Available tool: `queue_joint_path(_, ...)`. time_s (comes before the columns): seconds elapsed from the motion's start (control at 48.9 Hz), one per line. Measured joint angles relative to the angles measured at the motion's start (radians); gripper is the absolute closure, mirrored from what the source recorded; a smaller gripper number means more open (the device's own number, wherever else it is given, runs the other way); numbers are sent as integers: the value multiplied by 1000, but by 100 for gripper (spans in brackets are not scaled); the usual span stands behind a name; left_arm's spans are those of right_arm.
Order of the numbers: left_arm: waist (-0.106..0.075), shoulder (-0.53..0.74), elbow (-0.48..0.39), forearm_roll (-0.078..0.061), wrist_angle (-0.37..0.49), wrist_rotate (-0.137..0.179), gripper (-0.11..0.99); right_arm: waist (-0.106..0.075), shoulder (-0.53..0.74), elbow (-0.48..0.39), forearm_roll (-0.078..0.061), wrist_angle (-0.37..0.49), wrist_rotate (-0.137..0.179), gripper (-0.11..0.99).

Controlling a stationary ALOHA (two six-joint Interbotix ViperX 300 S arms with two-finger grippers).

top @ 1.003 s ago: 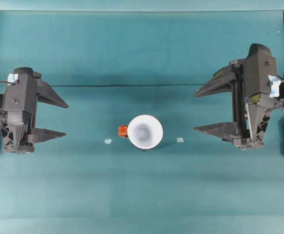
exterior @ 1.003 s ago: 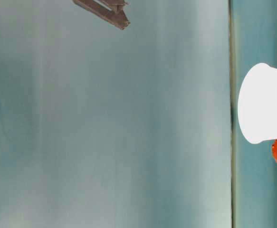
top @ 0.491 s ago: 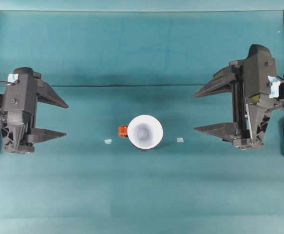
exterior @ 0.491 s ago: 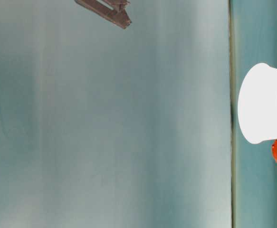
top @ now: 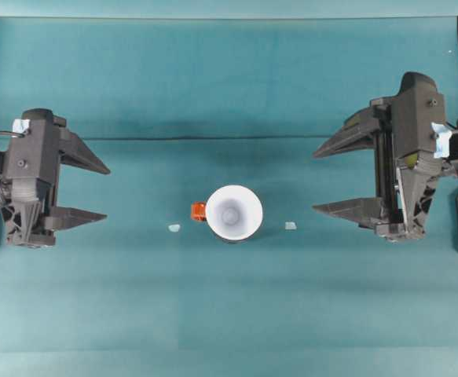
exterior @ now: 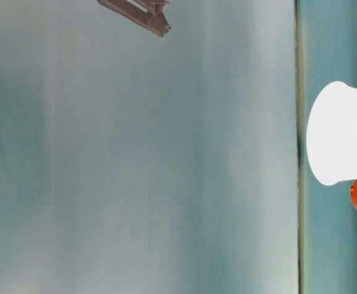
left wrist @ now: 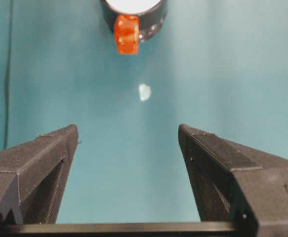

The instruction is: Put the paper cup into the moved red handle cup holder.

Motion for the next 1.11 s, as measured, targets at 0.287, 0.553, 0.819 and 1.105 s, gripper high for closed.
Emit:
queue_joint_path(0.287, 0, 0, 2, 0, 0, -2, 3, 0, 0, 0, 0, 0, -2, -4)
queue_joint_path(0.553, 0, 0, 2, 0, 0, -2, 3, 0, 0, 0, 0, 0, -2, -4)
queue_joint_path(0.819, 0, 0, 2, 0, 0, 0, 3, 0, 0, 3, 0, 0, 2, -4)
queue_joint_path(1.105, 0, 0, 0, 2, 0, -2, 3, 0, -2, 11, 0, -8, 17, -3)
